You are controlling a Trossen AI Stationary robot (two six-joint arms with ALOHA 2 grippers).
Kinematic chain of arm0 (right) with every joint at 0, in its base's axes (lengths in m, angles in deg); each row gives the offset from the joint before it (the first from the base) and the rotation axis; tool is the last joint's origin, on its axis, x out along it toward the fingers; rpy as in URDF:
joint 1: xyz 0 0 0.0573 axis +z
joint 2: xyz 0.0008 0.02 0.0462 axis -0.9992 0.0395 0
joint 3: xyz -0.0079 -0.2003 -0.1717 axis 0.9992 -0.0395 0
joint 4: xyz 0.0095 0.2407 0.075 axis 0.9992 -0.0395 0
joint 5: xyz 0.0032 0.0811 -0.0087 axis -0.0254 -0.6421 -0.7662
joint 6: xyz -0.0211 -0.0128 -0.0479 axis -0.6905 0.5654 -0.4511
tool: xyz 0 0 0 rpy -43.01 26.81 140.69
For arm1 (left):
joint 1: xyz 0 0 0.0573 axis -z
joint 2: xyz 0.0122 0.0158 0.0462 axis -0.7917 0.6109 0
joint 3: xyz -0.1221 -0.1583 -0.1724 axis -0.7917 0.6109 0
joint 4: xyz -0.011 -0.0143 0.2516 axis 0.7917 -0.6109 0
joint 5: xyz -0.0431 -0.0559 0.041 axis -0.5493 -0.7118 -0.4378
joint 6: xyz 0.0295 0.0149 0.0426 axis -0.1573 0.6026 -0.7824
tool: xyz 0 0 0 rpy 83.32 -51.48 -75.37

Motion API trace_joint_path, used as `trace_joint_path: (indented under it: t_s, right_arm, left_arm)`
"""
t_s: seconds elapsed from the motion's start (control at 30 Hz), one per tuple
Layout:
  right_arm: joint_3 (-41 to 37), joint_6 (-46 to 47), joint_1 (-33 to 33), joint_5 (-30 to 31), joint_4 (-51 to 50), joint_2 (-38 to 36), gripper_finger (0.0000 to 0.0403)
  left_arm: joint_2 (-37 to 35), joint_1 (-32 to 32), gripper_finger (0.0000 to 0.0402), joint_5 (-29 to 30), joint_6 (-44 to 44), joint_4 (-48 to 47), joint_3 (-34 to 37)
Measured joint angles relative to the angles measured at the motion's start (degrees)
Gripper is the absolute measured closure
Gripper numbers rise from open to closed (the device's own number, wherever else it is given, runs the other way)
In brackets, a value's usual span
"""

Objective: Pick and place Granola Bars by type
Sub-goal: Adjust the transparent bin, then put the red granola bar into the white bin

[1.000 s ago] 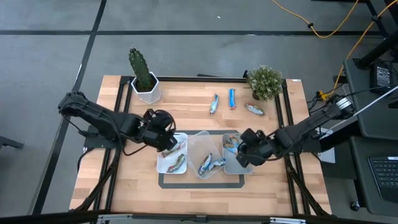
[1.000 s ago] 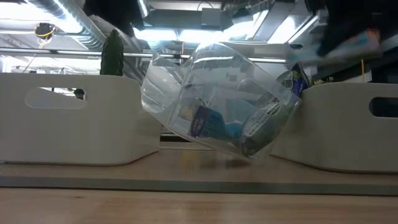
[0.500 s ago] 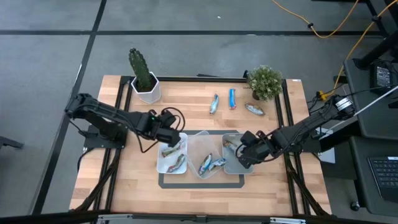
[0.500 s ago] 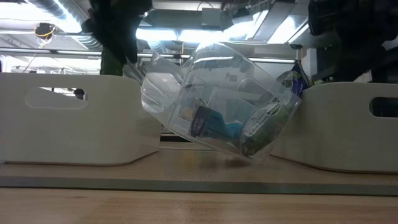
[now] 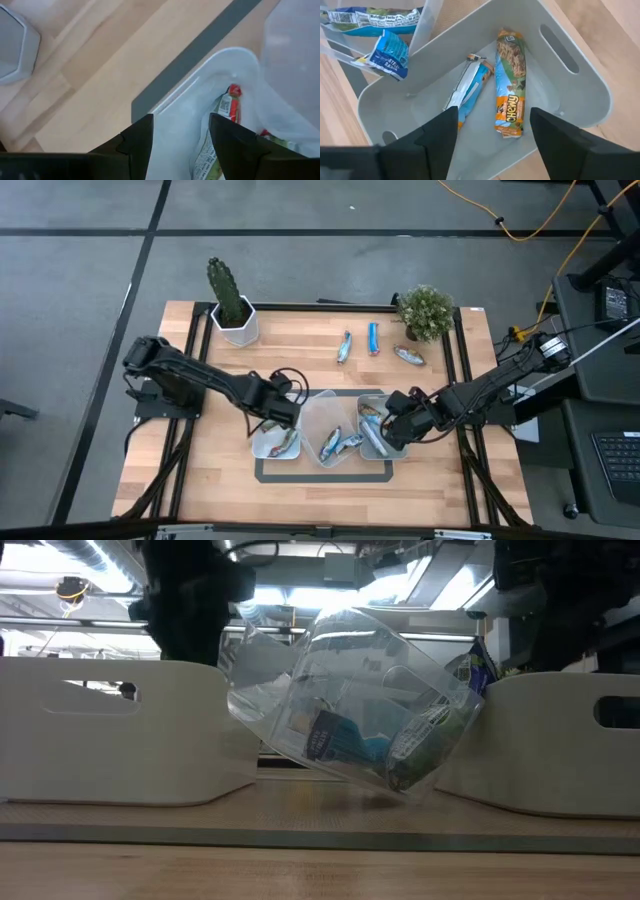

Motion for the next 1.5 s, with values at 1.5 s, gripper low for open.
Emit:
trace_joint_path:
  t_s: [1.5]
  right_arm:
    - [0.0, -14.3, -9.5, 4.2, -0.5, -3.2, 0.0165]
  left_arm:
    - [3.1, -9.4, 0.0217, -5.3, -25.1, 15.6, -14.5]
